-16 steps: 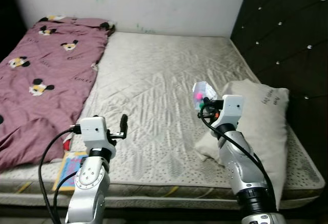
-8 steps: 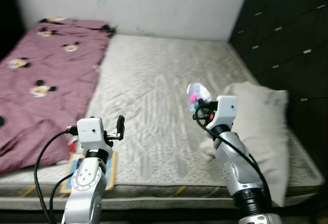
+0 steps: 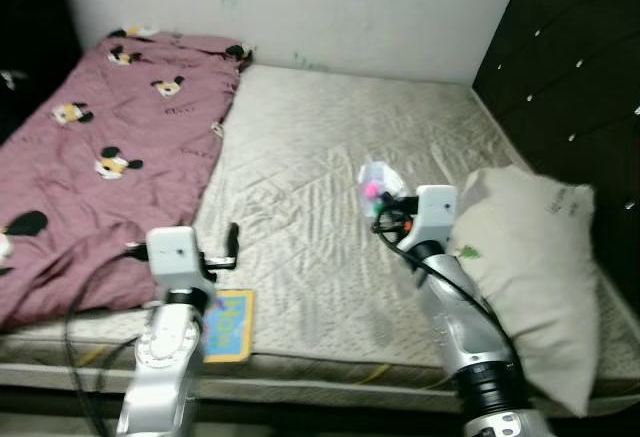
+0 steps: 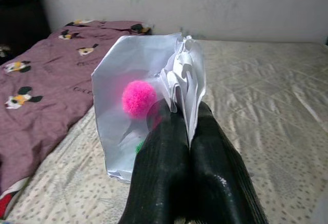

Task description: Clean up the room

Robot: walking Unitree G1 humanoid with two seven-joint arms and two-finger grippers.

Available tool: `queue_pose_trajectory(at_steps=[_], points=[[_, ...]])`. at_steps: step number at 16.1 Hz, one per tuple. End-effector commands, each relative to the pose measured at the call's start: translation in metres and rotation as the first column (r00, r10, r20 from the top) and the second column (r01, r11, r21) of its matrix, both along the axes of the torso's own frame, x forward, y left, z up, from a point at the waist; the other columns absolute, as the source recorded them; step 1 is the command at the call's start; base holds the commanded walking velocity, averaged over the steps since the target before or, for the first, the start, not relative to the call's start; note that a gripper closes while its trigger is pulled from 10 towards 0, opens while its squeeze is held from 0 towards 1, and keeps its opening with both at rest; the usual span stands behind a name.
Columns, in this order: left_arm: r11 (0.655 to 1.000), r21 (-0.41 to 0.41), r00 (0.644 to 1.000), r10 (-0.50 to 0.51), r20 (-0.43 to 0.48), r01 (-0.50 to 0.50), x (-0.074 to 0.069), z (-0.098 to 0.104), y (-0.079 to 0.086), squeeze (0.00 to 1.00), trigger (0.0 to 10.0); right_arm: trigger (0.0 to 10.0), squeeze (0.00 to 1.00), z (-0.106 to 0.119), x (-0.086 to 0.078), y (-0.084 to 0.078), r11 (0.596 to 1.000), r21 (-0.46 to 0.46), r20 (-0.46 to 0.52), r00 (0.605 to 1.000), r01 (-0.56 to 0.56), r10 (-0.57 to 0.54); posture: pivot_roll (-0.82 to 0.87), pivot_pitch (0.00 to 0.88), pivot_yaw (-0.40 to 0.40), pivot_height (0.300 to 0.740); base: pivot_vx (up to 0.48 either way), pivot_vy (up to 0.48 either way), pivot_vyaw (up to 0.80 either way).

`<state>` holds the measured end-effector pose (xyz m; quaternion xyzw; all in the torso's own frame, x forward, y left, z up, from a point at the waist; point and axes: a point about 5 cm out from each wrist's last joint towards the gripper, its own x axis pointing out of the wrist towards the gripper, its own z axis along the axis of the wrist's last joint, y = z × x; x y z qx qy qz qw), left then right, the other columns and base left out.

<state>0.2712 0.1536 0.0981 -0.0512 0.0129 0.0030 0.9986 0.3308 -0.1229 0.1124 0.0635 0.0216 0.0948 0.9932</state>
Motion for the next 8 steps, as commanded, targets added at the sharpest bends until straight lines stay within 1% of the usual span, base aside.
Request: queue_pose_trajectory(at_steps=[1, 6, 8], points=[[1.0, 0.012, 1.0, 0.001, -0.005, -0.001, 0.0007, 0.0002, 0.0026, 0.0, 10.0, 10.0, 0.0, 0.0001, 0.0007, 0.0003, 1.0, -0.002, 0.003, 1.0, 0.006, -0.006, 0.04, 0.0, -0.035, 0.74, 0.0, 0.48, 0.0], [1.0, 0.016, 1.0, -0.003, 0.002, 0.003, 0.0017, 0.0013, 0.0014, 0.0, 10.0, 10.0, 0.0, -0.0023, -0.0001, 0.0006, 1.0, -0.003, -0.005, 1.0, 0.01, -0.01, 0.04, 0.0, -0.034, 0.74, 0.0, 0.48, 0.0], [1.0, 0.021, 1.0, -0.003, 0.016, 0.003, 0.0014, 0.0031, 0.0011, 0.0, 10.0, 10.0, 0.0, -0.0031, 0.0001, 0.0005, 1.0, -0.004, -0.009, 1.0, 0.01, -0.01, 0.04, 0.0, -0.034, 0.74, 0.0, 0.0, 0.0]])
